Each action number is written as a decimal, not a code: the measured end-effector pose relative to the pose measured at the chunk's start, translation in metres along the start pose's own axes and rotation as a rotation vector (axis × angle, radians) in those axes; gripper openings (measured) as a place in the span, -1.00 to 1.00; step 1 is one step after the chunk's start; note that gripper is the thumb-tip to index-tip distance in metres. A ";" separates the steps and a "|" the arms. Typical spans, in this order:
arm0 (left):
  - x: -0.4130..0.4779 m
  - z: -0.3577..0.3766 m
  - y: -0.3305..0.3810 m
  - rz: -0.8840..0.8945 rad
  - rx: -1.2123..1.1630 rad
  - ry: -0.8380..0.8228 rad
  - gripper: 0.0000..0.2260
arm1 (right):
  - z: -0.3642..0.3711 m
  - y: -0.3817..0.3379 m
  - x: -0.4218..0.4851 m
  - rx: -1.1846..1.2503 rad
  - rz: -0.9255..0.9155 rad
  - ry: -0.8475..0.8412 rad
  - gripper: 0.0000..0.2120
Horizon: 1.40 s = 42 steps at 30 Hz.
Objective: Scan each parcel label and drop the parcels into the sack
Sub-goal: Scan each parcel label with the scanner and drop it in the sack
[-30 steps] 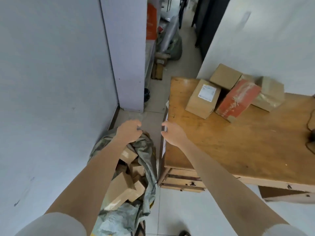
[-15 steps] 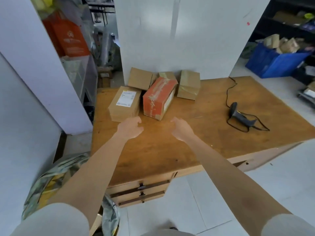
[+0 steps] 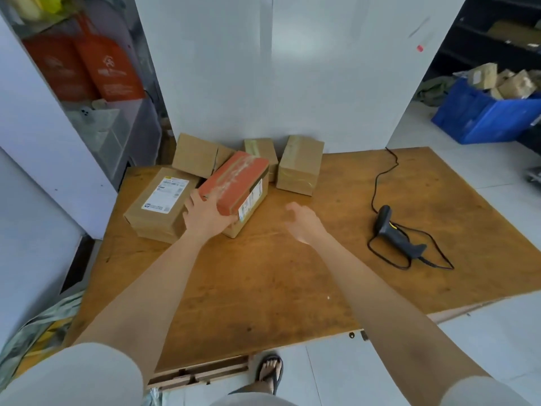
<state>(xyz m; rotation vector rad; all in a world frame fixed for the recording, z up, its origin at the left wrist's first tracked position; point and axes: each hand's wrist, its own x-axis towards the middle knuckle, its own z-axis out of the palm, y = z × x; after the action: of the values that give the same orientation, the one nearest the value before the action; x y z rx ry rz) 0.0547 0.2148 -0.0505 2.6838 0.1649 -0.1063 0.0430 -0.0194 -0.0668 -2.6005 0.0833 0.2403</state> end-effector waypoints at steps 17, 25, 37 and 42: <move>0.036 0.003 -0.013 -0.139 -0.379 -0.007 -0.30 | -0.043 0.018 0.132 0.196 -0.177 -0.092 -0.50; -0.009 0.019 0.022 -0.263 -0.590 -0.130 -0.40 | -0.068 0.052 0.141 0.322 -0.357 -0.306 -0.35; -0.045 0.049 0.116 -0.301 -1.015 -0.420 -0.46 | -0.123 0.133 0.122 0.456 -0.127 -0.885 -0.22; -0.034 0.051 0.135 -0.290 -1.092 -0.407 -0.46 | -0.120 0.160 0.110 0.391 -0.049 -1.166 -0.21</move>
<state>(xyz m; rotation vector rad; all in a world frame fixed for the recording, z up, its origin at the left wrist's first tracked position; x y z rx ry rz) 0.0365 0.0687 -0.0353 1.5020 0.3553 -0.4866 0.1532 -0.2196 -0.0650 -1.7354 -0.3120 1.4775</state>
